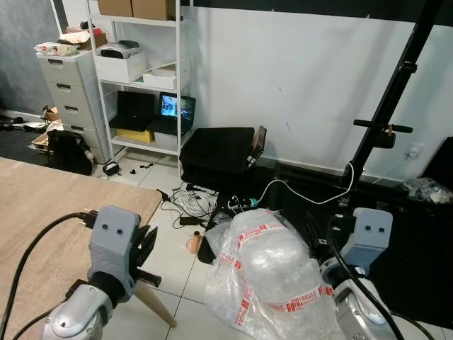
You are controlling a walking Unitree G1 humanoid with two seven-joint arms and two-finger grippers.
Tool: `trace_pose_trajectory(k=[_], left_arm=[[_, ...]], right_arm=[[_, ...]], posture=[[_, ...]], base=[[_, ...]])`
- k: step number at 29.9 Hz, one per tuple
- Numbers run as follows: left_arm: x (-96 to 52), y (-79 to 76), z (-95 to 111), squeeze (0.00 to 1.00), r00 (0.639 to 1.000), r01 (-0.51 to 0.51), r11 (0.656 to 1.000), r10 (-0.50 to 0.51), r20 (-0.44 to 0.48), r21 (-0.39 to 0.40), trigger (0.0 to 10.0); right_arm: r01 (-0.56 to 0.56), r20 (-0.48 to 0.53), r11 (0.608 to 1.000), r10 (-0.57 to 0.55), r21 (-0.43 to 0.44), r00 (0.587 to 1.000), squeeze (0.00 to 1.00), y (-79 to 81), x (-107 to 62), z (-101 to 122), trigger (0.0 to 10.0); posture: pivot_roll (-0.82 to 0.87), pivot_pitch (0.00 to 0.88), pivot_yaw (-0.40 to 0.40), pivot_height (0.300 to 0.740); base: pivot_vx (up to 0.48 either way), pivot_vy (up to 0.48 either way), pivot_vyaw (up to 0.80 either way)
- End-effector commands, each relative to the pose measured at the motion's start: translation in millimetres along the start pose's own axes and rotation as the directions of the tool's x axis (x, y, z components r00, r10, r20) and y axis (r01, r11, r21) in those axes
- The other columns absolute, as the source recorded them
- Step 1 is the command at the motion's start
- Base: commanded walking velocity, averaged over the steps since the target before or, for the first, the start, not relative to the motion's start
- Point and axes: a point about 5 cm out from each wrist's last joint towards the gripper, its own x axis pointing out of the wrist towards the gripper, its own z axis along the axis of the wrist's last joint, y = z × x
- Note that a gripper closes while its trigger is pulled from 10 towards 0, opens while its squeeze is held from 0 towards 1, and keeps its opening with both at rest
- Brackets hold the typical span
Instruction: Setting the table
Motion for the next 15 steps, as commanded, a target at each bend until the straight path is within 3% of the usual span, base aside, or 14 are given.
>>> trace_pose_trajectory(k=[1, 2, 3, 5, 7, 11, 12, 15], left_arm=[[3.5, -11.7, -37.3, 0.0, 0.981, 0.1, 0.993, -0.109, -0.158, -0.062, 10.0], [5.4, -13.9, -52.0, 0.0, 0.969, 0.117, 0.99, -0.131, -0.207, -0.078, 10.0], [5.4, -13.9, -52.0, 0.0, 0.969, 0.117, 0.99, -0.131, -0.207, -0.078, 10.0], [2.9, -10.5, -91.7, 0.0, 0.933, 0.084, 0.992, -0.11, -0.344, -0.09, 10.0], [-5.6, -5.2, -118.8, 0.0, 0.895, 0.047, 0.995, -0.081, -0.438, -0.088, 10.0], [-15.8, 0.5, -143.5, 0.0, 0.854, -0.013, 0.994, -0.047, -0.518, -0.112, 10.0], [-22.7, 3.4, -154.6, 0.0, 0.834, -0.073, 0.985, -0.025, -0.551, -0.155, 10.0], [-25.2, 3.3, -154.0, 0.0, 0.837, -0.091, 0.981, -0.019, -0.547, -0.173, 10.0]], right_arm=[[-0.016, -0.2, 0.998, 0.003, -0.064, 0.98, 0.0, -4.5, -8.2, -43.3, 10.0], [-0.039, -0.265, 0.996, 0.018, -0.077, 0.964, 0.0, -4.7, -11.9, -59.8, 10.0], [-0.039, -0.265, 0.996, 0.018, -0.077, 0.964, 0.0, -4.7, -11.9, -59.8, 10.0], [-0.089, -0.4, 0.994, 0.057, -0.063, 0.915, 0.0, -3.2, -24.3, -98.0, 10.0], [-0.095, -0.469, 0.995, 0.067, -0.036, 0.881, 0.0, -2.9, -33.8, -120.4, 10.0], [-0.082, -0.517, 0.996, 0.057, -0.026, 0.854, 0.0, -3.8, -44.2, -140.5, 10.0], [-0.091, -0.534, 0.996, 0.069, -0.014, 0.843, 0.0, -1.4, -50.4, -149.4, 10.0], [-0.095, -0.517, 0.996, 0.082, 0.002, 0.852, 0.0, 2.0, -50.1, -147.8, 10.0]], posture=[[0.08, 0.105, 0.041, 0.74], [0.07, 0.103, 0.046, 0.74], [0.07, 0.103, 0.046, 0.74], [0.06, 0.097, 0.053, 0.74], [0.06, 0.1, 0.05, 0.74], [0.07, 0.102, 0.049, 0.74], [0.07, 0.106, 0.051, 0.74], [0.07, 0.111, 0.048, 0.74]], base=[[0.0, 0.0, 0.0], [0.0, 0.0, 0.0], [0.0, 0.0, 0.0], [0.0, 0.0, 0.0], [0.0, 0.0, 0.0], [0.0, 0.0, 0.0], [0.0, 0.0, 0.0], [0.0, 0.0, 0.0]])
